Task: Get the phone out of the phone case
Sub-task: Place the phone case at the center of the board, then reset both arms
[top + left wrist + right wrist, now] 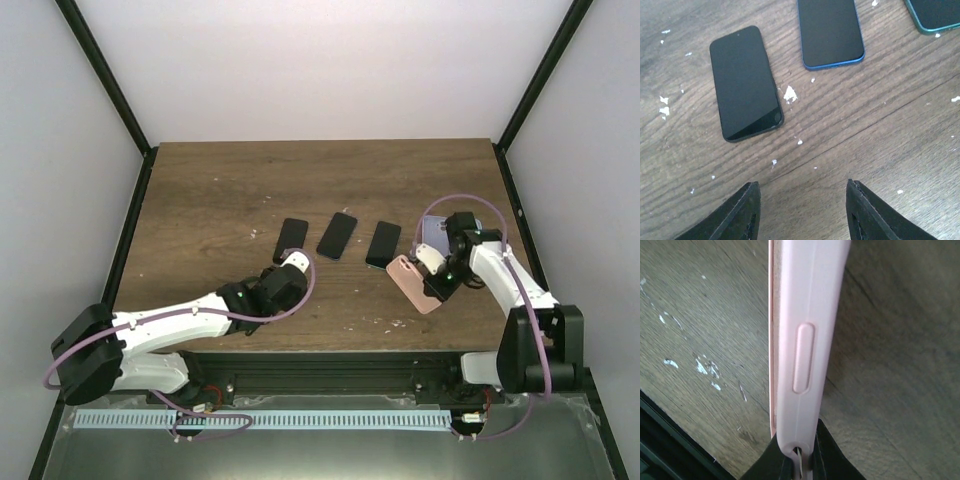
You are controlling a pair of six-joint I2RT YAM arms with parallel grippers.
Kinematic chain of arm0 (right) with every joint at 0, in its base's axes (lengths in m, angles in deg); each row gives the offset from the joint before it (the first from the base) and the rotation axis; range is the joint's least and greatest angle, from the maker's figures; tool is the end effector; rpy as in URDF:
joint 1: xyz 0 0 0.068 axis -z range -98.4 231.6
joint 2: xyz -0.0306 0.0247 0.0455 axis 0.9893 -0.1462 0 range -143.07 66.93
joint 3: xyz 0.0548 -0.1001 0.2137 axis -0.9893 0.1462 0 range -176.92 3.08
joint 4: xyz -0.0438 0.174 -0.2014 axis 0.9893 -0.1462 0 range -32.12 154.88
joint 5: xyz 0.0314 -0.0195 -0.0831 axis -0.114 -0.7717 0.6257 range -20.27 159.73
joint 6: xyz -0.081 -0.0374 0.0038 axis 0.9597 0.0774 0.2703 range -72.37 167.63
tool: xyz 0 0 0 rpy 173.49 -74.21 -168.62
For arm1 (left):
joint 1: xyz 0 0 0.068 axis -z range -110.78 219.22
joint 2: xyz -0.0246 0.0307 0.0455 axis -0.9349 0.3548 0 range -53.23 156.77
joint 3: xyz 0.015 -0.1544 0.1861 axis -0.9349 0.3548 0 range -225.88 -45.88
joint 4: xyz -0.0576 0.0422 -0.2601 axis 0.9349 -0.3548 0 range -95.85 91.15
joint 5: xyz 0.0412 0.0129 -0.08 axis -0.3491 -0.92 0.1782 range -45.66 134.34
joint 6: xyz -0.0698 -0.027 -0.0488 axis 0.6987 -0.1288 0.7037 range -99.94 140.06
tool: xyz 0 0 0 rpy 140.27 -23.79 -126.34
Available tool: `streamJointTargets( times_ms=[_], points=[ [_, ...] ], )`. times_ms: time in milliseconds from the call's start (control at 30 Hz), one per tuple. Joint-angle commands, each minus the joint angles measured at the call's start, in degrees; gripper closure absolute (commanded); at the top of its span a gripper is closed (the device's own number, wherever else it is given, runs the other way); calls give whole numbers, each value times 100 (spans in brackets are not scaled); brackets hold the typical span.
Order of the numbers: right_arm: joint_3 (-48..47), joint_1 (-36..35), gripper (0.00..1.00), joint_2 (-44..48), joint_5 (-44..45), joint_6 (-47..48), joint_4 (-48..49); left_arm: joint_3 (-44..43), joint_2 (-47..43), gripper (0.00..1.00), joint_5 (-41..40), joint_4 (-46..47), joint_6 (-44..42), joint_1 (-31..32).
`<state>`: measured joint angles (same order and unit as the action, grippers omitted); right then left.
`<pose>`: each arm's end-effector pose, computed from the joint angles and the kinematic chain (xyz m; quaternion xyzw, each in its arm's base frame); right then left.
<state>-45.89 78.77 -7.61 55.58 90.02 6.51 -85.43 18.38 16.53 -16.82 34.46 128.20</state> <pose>0.2277 0.0306 0.1316 -0.3870 0.9124 0.0979 0.0910 0.1794 -0.2263 0.1394 0.2701 0.8752 -0.0170 0.4010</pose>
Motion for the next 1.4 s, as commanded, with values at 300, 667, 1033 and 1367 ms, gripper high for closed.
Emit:
streamJointTargets(
  times_ms=[300,667,1033,1367],
  points=[
    [14,789,99,-1123,-230,-41,-36,407,-118,52,178,283,397,34],
    [-371,1146,42,-1568,-248,-237,177,376,-236,52,176,152,415,29],
    [-1482,1159,40,-1151,-826,-260,-193,-120,-1083,51,-35,-548,285,21],
    [-2571,1161,38,-46,-2088,-1057,857,-1814,-1843,5,4,-2468,389,-616]
  ],
)
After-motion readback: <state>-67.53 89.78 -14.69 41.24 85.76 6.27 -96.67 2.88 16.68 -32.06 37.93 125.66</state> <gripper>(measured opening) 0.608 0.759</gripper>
